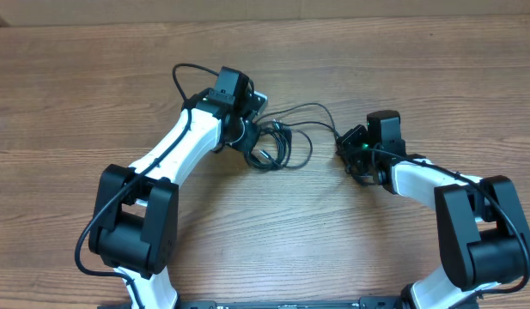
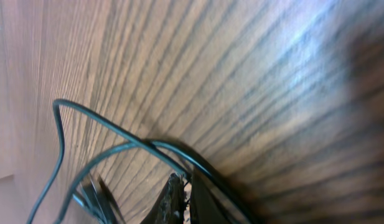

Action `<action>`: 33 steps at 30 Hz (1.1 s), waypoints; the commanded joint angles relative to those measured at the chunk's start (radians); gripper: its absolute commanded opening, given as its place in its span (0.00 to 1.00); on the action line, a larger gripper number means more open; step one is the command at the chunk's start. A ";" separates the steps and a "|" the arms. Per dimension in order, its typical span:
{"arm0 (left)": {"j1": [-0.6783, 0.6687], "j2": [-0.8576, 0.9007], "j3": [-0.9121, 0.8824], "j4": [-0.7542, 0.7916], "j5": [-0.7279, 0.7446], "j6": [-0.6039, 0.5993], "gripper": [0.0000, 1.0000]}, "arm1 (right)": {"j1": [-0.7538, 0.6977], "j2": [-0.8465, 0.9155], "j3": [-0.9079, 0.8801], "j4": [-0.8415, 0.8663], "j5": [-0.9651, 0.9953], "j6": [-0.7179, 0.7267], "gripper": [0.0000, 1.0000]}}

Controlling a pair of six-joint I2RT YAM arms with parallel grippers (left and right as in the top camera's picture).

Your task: Untangle cables

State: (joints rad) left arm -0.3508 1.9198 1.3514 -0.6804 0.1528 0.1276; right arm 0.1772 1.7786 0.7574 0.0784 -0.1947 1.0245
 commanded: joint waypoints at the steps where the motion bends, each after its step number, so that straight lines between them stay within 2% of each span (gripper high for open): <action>1: 0.003 -0.011 -0.026 -0.004 0.098 0.066 0.04 | 0.001 0.011 -0.010 0.015 0.051 -0.054 0.04; 6: 0.001 -0.011 -0.053 -0.010 0.111 -0.018 0.04 | 0.001 0.011 -0.010 0.024 0.080 -0.055 0.04; 10: -0.018 -0.011 -0.087 -0.019 0.118 -0.031 0.05 | 0.001 0.011 -0.010 0.034 0.093 -0.058 0.04; 13: -0.037 -0.011 -0.112 -0.024 0.118 -0.031 0.12 | 0.001 0.011 -0.010 0.033 0.092 -0.058 0.04; 17: -0.052 -0.011 -0.125 -0.048 0.105 -0.059 0.16 | 0.001 0.011 -0.010 0.033 0.092 -0.058 0.04; 20: -0.052 -0.011 -0.090 -0.103 0.106 -0.080 0.27 | 0.001 0.011 -0.010 0.033 0.089 -0.058 0.04; 26: -0.051 -0.011 0.105 -0.245 0.099 -0.080 0.51 | 0.001 0.011 -0.010 0.033 0.089 -0.058 0.04; 33: -0.051 -0.010 0.175 -0.186 0.098 -0.099 0.54 | 0.001 0.011 -0.010 0.032 0.080 -0.063 0.04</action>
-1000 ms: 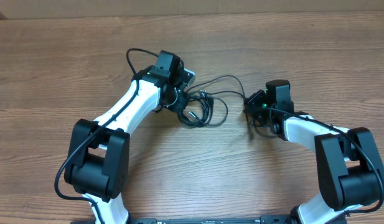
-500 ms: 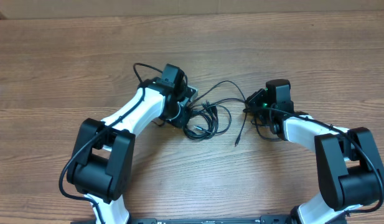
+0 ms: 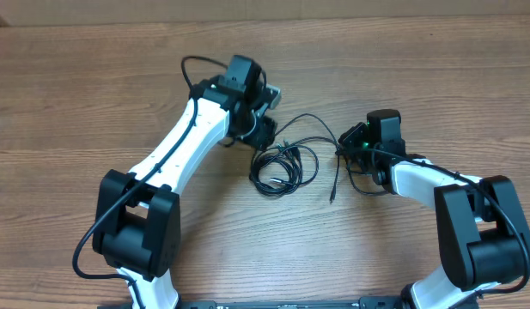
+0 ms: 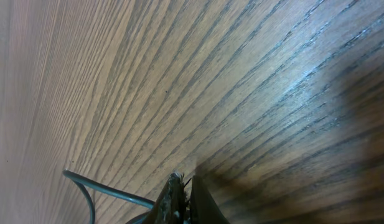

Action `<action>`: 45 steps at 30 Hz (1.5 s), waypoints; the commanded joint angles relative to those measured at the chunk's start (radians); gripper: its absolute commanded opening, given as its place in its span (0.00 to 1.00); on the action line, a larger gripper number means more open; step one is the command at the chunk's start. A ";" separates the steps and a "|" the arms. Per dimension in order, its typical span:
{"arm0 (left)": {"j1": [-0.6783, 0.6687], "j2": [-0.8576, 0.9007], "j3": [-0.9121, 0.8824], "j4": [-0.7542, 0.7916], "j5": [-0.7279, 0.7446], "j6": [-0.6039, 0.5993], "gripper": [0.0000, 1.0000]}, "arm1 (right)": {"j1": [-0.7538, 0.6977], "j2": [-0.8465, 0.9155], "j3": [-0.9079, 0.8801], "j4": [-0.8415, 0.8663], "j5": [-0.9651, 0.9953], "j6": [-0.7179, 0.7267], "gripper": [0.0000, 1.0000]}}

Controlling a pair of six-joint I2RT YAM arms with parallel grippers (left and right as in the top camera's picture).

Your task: Untangle cables

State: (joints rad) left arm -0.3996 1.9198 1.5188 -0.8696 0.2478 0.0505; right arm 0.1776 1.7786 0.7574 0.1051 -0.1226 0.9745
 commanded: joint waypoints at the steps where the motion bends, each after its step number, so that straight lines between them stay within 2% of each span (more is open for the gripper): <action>1: -0.003 -0.008 0.001 0.009 0.004 -0.022 0.53 | 0.001 0.011 -0.010 0.005 0.005 -0.015 0.04; 7: -0.008 0.024 -0.013 0.005 -0.051 -0.039 0.50 | 0.001 0.011 -0.010 0.005 0.005 -0.015 0.04; 17: -0.008 0.164 -0.013 -0.039 -0.020 -0.040 0.44 | 0.001 0.011 -0.010 0.002 -0.002 -0.015 0.04; 20: -0.006 0.204 -0.013 -0.041 -0.022 -0.040 0.33 | 0.001 0.011 -0.010 0.003 -0.002 -0.015 0.04; 23: -0.005 0.233 -0.013 -0.028 -0.037 -0.062 0.11 | 0.001 0.011 -0.010 0.003 -0.002 -0.015 0.04; 25: -0.003 0.240 -0.013 -0.014 -0.070 -0.101 0.04 | 0.001 0.011 -0.010 0.003 -0.007 -0.017 0.05; 28: -0.001 0.240 -0.013 0.014 -0.067 -0.119 0.04 | 0.001 0.011 -0.010 0.062 -0.125 -0.127 0.13; 32: 0.001 0.240 -0.012 0.062 0.012 -0.089 0.04 | 0.006 0.008 -0.010 0.118 -0.315 -0.237 0.41; 35: 0.001 0.240 -0.012 0.096 0.089 -0.053 0.04 | 0.006 -0.014 -0.010 0.117 -0.454 -0.272 0.54; 39: 0.002 0.240 -0.012 0.151 0.162 -0.030 0.04 | 0.012 -0.059 -0.010 0.114 -0.537 -0.265 0.55; 43: 0.003 0.240 -0.012 0.178 0.288 0.056 0.04 | 0.038 -0.062 -0.010 0.082 -0.511 -0.264 0.53; 45: 0.003 0.240 -0.011 0.182 0.315 0.079 0.04 | 0.053 -0.062 -0.010 0.040 -0.465 -0.237 0.49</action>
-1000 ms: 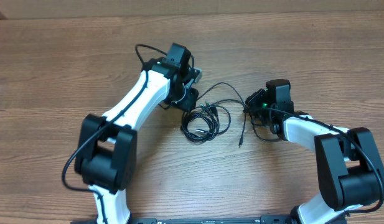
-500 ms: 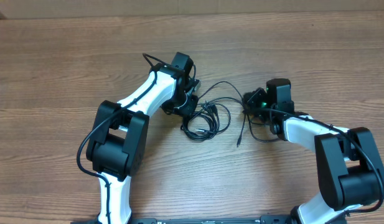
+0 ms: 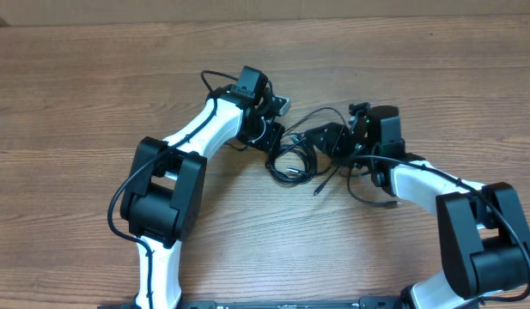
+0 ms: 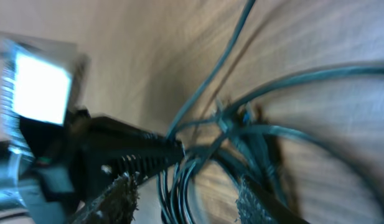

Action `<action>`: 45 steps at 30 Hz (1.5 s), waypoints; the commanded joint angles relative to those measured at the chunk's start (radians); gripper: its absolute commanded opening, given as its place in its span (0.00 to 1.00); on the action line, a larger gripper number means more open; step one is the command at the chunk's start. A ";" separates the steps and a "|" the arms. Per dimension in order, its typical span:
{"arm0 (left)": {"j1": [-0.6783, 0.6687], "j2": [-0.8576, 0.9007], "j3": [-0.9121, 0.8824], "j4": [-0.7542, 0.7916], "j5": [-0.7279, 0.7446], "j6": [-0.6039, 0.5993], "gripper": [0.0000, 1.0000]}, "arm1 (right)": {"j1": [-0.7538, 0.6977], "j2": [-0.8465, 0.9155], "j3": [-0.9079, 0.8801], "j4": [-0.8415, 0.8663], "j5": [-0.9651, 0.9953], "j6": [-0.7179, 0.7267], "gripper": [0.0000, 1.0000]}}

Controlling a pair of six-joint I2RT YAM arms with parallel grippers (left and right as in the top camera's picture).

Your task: Untangle cables

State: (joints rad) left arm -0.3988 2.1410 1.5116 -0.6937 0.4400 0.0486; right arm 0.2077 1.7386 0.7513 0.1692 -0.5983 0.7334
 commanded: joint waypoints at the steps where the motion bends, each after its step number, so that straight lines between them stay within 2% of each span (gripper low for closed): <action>1: 0.004 0.019 -0.005 0.008 0.122 0.080 0.04 | 0.031 -0.022 -0.004 -0.047 0.035 0.029 0.46; 5: 0.031 0.019 -0.004 0.018 0.127 0.048 0.04 | 0.076 -0.021 -0.004 -0.117 0.101 0.085 0.30; 7: 0.055 0.019 -0.004 0.024 0.157 0.033 0.04 | 0.103 -0.021 -0.004 -0.134 0.112 0.092 0.26; 12: 0.126 0.019 -0.004 0.029 0.355 0.029 0.04 | 0.192 -0.021 -0.004 -0.179 0.162 0.140 0.19; 15: 0.174 0.019 -0.004 0.029 0.460 0.022 0.04 | 0.240 -0.021 -0.004 -0.202 0.197 0.181 0.18; 20: 0.256 0.019 -0.004 0.012 0.519 -0.065 0.04 | 0.294 -0.021 -0.004 -0.195 0.198 0.183 0.18; 27: 0.336 0.019 -0.004 -0.004 0.511 -0.121 0.04 | 0.342 -0.021 -0.004 -0.193 0.198 0.183 0.18; 35: 0.412 0.019 -0.005 -0.009 0.309 -0.316 0.04 | 0.348 -0.021 -0.004 -0.183 0.216 0.182 0.19; 39: 0.417 0.019 -0.005 -0.051 0.172 -0.382 0.04 | 0.337 -0.021 -0.002 -0.102 0.216 0.175 0.19; 45: 0.377 0.035 -0.024 -0.035 0.134 -0.445 0.05 | 0.297 -0.022 0.071 -0.080 0.179 0.149 0.18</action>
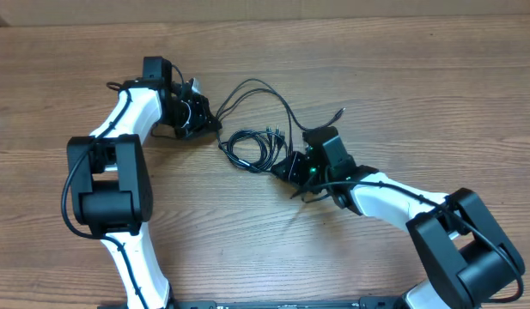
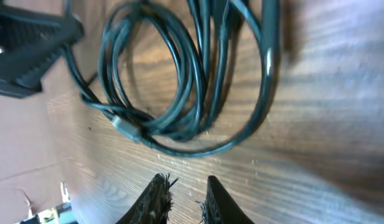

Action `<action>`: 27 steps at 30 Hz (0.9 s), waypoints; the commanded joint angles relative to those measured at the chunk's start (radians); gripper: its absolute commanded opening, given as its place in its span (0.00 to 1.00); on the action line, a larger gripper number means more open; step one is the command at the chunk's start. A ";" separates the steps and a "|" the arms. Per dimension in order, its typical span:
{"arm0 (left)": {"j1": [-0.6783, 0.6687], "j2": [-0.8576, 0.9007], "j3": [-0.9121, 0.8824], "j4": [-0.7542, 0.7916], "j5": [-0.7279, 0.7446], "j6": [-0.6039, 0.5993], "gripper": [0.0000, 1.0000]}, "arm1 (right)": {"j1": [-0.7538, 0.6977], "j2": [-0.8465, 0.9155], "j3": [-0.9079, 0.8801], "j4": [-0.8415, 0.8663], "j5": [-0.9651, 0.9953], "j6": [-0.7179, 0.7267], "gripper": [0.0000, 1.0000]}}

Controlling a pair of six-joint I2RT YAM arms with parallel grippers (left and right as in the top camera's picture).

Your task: Untangle cables

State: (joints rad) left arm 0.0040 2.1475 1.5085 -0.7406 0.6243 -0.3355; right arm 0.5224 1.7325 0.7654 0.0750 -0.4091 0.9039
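The tangle of thin black cables (image 1: 252, 148) lies mid-table as a small coil, with long loops (image 1: 263, 91) running toward the far edge. My left gripper (image 1: 211, 123) is at the coil's left, shut on a strand that runs tight from the coil. Just right of and nearer than the coil sits my right gripper (image 1: 287, 169). In the right wrist view the coil (image 2: 173, 87) lies just beyond the right gripper (image 2: 185, 182), whose jaws stand slightly apart with bare wood between them. The left gripper's dark fingers (image 2: 30, 53) show at that view's top left.
A loose cable end (image 1: 338, 113) sticks up right of the loops. The wooden table (image 1: 402, 77) extends on all sides. My left arm (image 1: 131, 112) bends along the left, and my right arm (image 1: 393, 196) crosses the near right.
My left gripper has shifted well left with a strand, and the coil now lies farther left. My right gripper, wide open in the tangle before, now sits nearer than the coil with jaws closer together.
First my left gripper was at the tangle while my right was shut on a cable to the right. Then the left had drawn back from the coil. Later the right gripper was open among the strands. Now the coil lies stretched leftward between both grippers.
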 commanded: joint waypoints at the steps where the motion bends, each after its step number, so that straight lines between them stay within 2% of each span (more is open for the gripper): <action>1: -0.035 0.030 -0.027 0.022 -0.047 -0.069 0.04 | -0.019 -0.016 0.066 0.031 -0.004 -0.021 0.18; 7: -0.090 0.036 -0.034 0.051 0.008 -0.071 0.04 | -0.013 -0.010 0.070 0.101 0.142 -0.021 0.08; 12: -0.143 0.037 -0.034 0.073 0.007 -0.072 0.04 | 0.000 0.039 0.070 0.161 0.191 -0.022 0.04; 19: -0.177 0.037 -0.034 0.085 0.003 -0.072 0.04 | 0.002 0.127 0.070 0.180 0.192 -0.014 0.04; 27: -0.143 0.037 -0.034 0.087 -0.032 -0.073 0.04 | -0.008 0.130 0.070 0.089 0.227 -0.012 0.04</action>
State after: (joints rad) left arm -0.1638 2.1666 1.4788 -0.6571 0.6048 -0.3939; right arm 0.5186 1.8603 0.8246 0.1791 -0.2192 0.8898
